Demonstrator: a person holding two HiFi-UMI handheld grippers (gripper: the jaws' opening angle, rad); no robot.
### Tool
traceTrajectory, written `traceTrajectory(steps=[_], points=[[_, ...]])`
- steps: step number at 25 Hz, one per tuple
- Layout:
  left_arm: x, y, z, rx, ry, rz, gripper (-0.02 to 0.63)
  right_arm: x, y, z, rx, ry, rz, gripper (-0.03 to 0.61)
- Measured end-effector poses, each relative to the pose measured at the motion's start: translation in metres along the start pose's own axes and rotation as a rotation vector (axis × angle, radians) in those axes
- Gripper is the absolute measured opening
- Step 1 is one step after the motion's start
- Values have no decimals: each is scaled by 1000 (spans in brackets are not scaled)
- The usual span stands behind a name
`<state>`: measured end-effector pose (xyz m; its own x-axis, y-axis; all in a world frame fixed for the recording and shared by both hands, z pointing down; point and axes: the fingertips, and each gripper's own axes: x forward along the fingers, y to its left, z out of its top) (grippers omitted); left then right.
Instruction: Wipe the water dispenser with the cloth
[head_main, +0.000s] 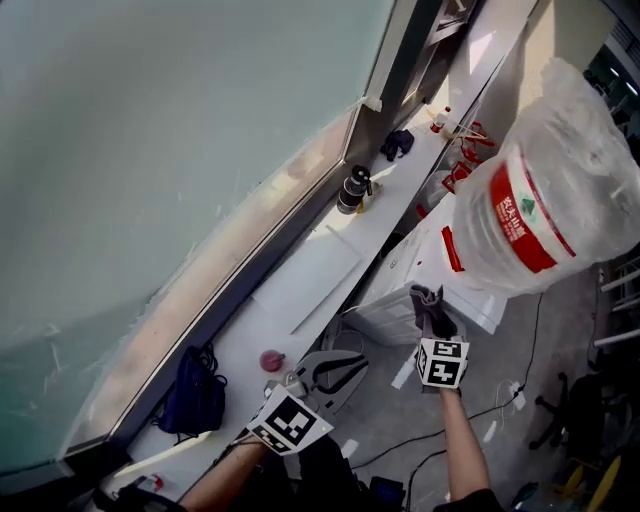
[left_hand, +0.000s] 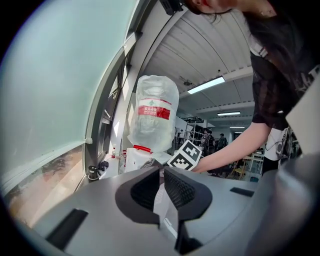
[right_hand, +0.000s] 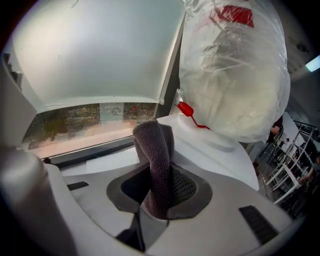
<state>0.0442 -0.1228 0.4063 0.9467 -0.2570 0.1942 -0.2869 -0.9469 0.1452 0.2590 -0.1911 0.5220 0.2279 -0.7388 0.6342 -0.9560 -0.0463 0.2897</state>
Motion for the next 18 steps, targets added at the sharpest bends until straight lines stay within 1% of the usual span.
traceTrajectory(steps=[2, 4, 8, 13, 18], points=[[3, 5, -13, -6, 5, 6, 35, 14, 5, -16, -26, 8, -20, 101], [7, 11, -26, -24, 2, 15, 35, 30, 10, -32, -56, 27, -22, 101], [13, 25, -54, -40, 10, 35, 35, 65, 25, -65, -94, 83, 1, 100], [23, 39, -94, -43, 16, 66, 35, 108, 36, -105, -152, 122, 15, 100], [33, 53, -137, -52, 25, 94, 35, 155, 57, -154, -195, 185, 31, 100]])
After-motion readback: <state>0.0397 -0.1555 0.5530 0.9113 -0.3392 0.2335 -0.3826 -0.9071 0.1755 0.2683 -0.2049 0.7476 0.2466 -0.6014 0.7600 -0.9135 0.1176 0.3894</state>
